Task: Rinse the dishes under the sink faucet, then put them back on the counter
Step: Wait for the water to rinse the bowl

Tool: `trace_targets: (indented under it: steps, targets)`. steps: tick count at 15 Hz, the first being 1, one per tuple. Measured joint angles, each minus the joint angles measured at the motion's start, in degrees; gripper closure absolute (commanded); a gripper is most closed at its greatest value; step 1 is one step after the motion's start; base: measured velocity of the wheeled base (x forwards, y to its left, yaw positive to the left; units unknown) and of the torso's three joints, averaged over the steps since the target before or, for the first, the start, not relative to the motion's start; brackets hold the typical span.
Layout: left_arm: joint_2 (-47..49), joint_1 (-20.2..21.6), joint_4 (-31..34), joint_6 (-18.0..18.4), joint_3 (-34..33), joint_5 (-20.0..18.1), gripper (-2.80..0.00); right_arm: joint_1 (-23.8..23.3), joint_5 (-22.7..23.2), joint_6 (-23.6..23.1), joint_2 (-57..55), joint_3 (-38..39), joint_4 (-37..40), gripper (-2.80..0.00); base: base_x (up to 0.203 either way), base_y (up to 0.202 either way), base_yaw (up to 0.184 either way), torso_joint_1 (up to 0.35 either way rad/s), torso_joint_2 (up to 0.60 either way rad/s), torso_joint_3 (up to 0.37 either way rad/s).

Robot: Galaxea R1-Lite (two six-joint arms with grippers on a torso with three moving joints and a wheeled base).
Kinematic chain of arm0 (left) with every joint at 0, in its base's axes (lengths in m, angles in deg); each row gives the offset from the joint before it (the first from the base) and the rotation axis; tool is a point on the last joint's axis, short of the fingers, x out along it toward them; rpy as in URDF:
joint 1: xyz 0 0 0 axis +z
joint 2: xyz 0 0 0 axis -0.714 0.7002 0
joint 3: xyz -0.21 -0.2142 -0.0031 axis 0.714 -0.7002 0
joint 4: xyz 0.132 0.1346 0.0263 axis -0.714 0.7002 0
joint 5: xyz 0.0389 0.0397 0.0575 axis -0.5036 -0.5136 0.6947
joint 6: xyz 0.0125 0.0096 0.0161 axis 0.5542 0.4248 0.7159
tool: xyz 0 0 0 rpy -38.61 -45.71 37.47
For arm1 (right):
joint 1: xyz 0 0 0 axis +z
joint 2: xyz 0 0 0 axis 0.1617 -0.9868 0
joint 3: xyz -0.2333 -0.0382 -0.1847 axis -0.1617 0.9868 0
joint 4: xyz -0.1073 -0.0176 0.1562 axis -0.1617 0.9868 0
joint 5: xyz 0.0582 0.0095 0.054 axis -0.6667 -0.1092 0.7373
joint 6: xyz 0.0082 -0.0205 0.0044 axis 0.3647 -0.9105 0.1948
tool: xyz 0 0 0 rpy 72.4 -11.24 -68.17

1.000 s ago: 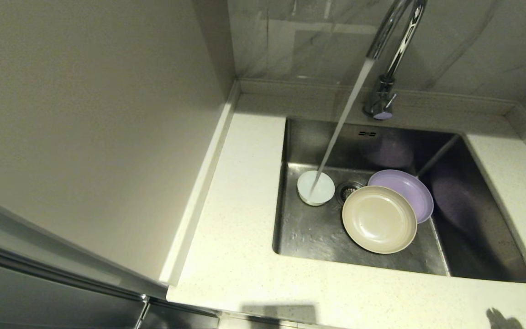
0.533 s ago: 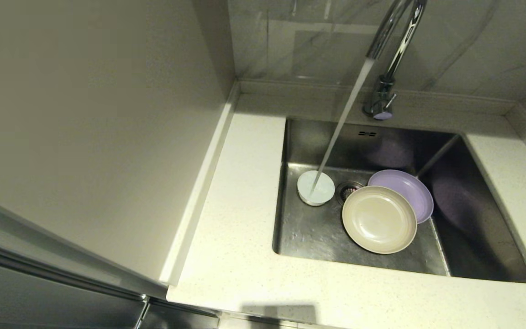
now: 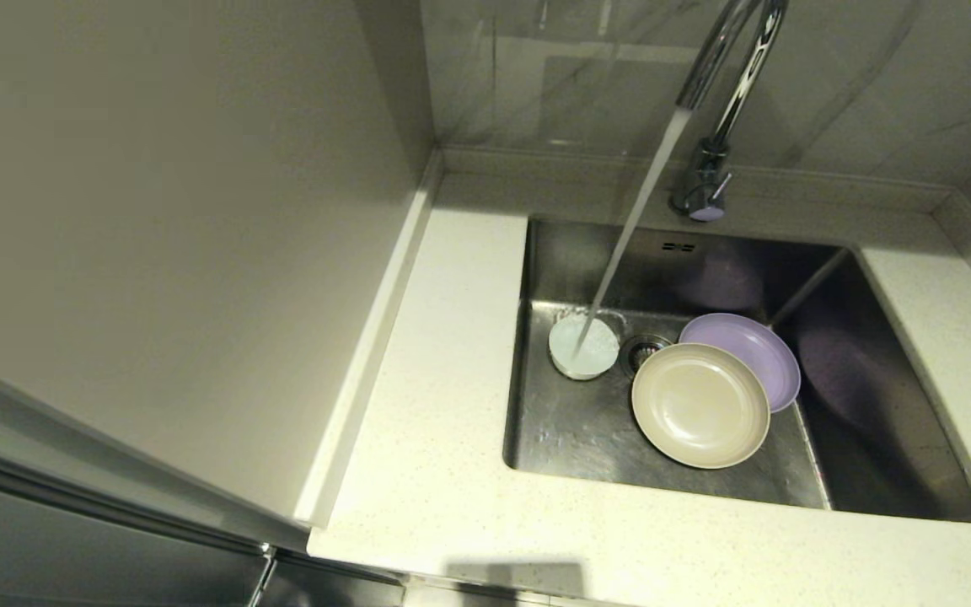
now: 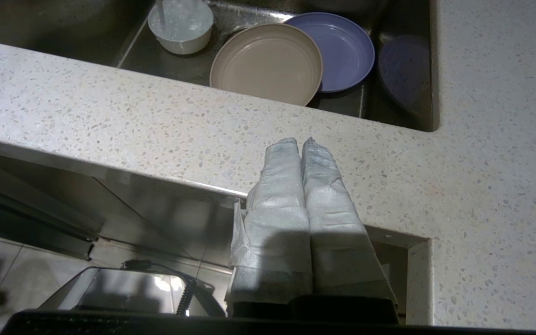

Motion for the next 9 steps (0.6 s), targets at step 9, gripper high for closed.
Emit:
trace_targets:
  steps: [9]
  targets:
    - [0.0, 0.0, 0.0, 0.0, 0.0, 0.0, 0.0, 0.0, 0.0, 0.0, 0.0, 0.0, 0.1, 0.0, 0.0, 0.0, 0.0, 0.0, 0.0, 0.0]
